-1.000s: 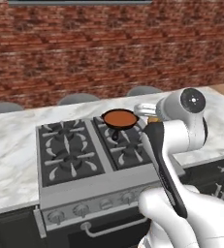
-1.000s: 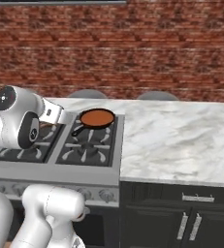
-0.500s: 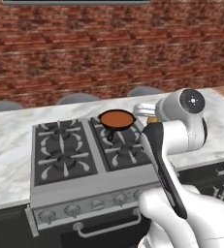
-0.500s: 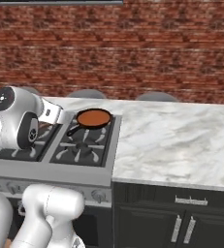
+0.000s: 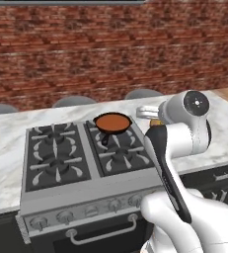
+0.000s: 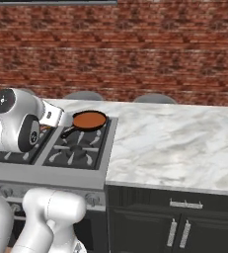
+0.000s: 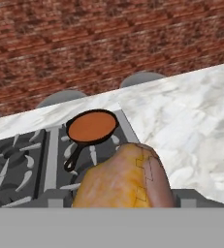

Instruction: Retrieve the chicken drumstick from the fridge and place it on the saucepan with marinade on the stove.

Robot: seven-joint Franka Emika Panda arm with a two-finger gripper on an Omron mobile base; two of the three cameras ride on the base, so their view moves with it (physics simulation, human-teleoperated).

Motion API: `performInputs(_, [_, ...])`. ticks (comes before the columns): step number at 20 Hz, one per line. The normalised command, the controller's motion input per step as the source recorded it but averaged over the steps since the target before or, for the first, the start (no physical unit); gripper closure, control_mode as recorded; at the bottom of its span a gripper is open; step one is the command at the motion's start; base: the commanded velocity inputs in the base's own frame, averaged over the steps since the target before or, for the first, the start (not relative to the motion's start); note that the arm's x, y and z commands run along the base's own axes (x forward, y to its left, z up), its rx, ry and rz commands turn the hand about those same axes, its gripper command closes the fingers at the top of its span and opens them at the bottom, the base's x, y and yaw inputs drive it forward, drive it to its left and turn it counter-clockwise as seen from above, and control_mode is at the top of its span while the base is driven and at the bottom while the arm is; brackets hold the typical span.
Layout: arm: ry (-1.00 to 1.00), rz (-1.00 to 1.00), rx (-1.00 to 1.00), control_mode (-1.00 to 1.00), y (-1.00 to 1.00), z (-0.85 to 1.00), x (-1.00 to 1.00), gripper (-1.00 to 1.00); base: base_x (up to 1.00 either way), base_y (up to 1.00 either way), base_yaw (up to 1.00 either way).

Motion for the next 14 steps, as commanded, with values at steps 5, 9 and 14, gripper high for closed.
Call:
performInputs(5, [0.0, 0.0, 0.0, 1.0, 0.0, 0.0, 0.0, 1.0, 0.41, 0.0, 0.0])
performInputs(9, [0.0, 0.0, 0.0, 1.0, 0.0, 0.0, 0.0, 1.0, 0.26, 0.0, 0.0])
performInputs(14, [0.0, 0.0, 0.0, 1.0, 0.0, 0.0, 0.0, 1.0, 0.24, 0.0, 0.0])
